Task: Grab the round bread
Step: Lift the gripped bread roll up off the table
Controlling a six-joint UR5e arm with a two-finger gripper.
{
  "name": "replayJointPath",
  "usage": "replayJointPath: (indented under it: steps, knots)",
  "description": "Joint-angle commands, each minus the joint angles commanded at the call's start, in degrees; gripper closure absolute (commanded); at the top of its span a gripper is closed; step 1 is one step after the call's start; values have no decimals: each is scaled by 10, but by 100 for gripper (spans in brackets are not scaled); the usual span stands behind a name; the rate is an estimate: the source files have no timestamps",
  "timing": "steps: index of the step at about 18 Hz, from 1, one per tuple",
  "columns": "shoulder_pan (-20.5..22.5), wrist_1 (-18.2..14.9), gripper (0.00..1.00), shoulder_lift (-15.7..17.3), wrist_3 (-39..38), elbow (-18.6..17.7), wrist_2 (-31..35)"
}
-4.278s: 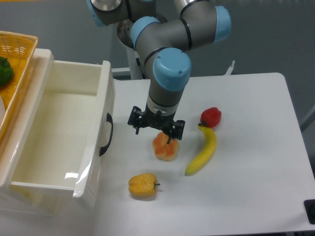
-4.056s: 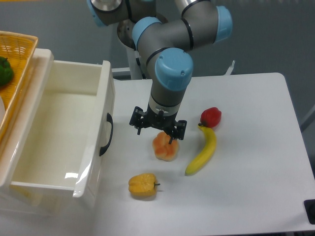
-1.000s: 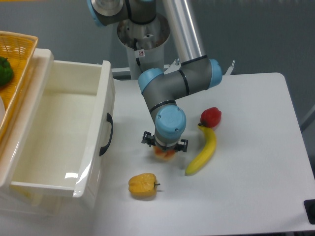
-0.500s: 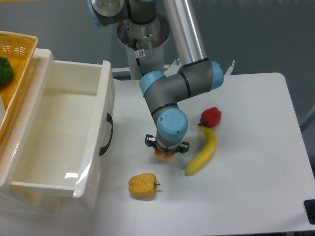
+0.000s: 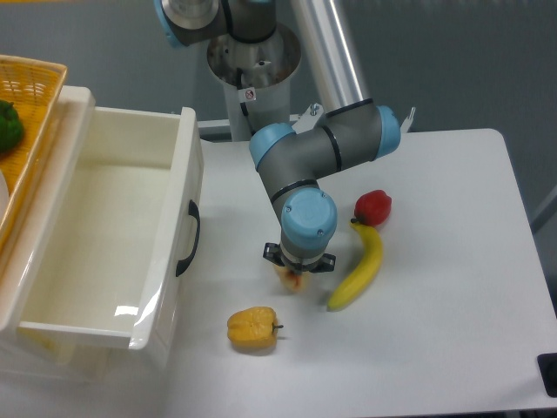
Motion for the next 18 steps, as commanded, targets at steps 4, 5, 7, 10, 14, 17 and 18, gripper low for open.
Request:
replayJointPath:
  steps: [4,5,7,10,14,17,18]
  knots:
    - [3,-11,87,17,3,5,-3]
    - [3,-13,87,18,3,11,-3]
    - [3,-25,87,23,3,22,-6]
    - [2,-73,87,30,8,45,-25]
    - [3,-112,87,57,71,51,-49]
    - [3,-120,87,83,91,52,-82]
    - [3,-120,87,89,91,52,-93]
